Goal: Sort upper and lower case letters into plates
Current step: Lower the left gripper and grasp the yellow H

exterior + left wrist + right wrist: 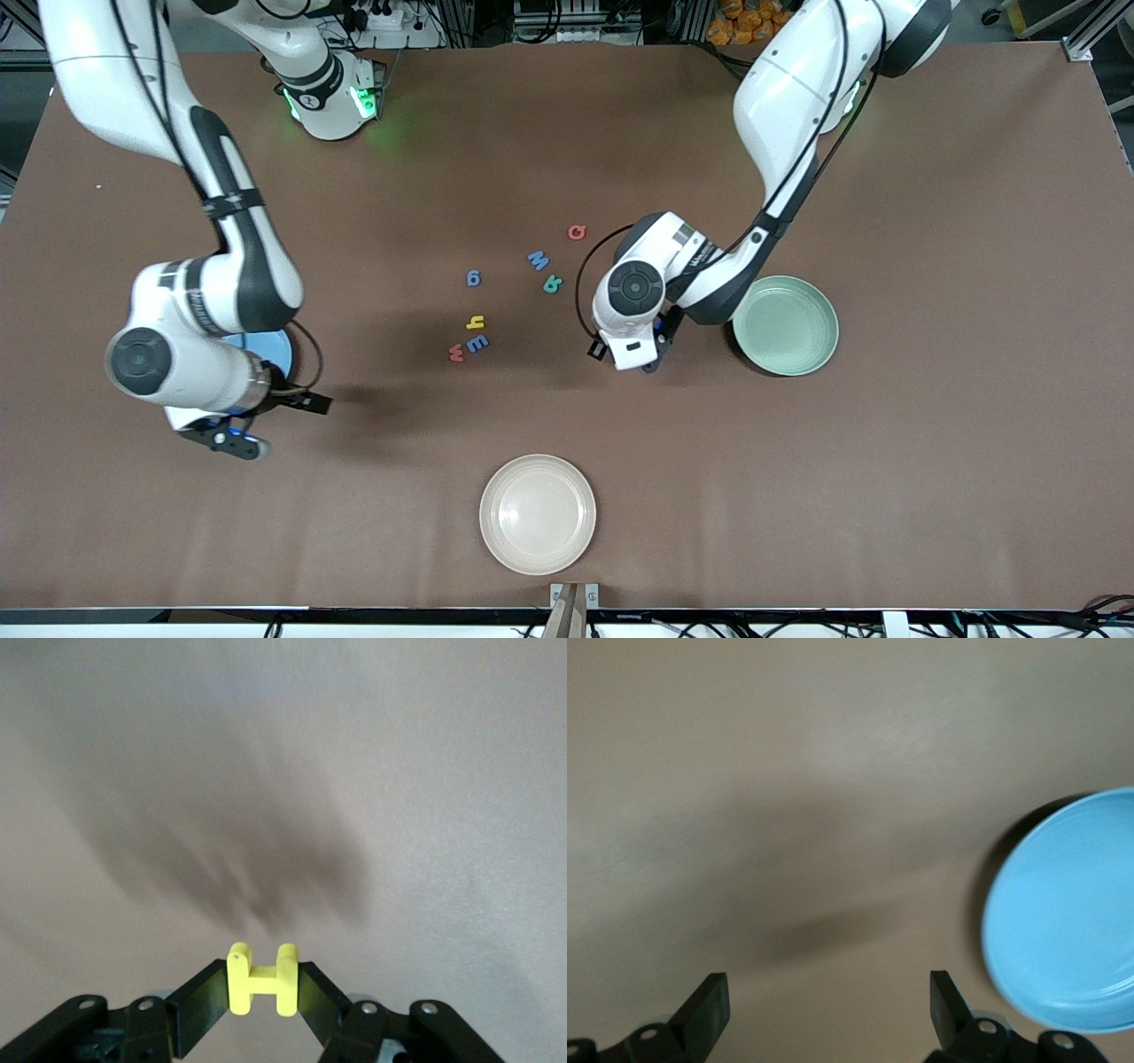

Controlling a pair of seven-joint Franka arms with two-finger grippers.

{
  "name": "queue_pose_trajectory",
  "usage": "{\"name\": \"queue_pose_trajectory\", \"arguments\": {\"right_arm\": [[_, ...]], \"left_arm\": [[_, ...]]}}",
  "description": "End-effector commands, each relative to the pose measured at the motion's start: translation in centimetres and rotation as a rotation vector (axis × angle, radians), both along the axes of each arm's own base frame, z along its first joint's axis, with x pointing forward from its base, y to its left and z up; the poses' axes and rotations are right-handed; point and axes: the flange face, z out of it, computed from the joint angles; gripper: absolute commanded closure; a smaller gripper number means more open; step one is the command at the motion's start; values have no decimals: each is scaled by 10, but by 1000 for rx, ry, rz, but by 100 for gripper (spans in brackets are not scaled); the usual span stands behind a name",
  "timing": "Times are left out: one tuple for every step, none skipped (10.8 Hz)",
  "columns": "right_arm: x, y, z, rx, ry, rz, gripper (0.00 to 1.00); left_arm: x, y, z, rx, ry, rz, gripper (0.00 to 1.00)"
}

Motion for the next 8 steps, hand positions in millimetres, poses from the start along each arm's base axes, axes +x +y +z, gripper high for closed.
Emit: {"name": "queue_pose_trajectory", "arguments": {"right_arm": [[-10,57,-2,-17,-8,-110,0],[-17,86,-8,-26,-3,-145,0],[-25,119,-14,-29,-14,-183,0],[-32,146,-24,-28,-27,-226,0],[-42,174,-35,-29,-36,-261,0],[-48,190,-45,-29,-38,-320,0],[-53,205,-54,-25,-49,-374,0],[-59,219,-67,-21,-57,-419,0]], "left_arm": [[1,46,16,9,53,-197,100],[-7,58,20,-11,64,-340,100],[-7,80,24,-22,73,-406,100],[-7,99,30,-31,77,-469,100],[-9,121,33,-42,85,-539,100],[-6,148,37,-55,83,-581,100],[-8,173,40,-72,84,-646,100],[-9,204,40,-97,75,-723,100]]}}
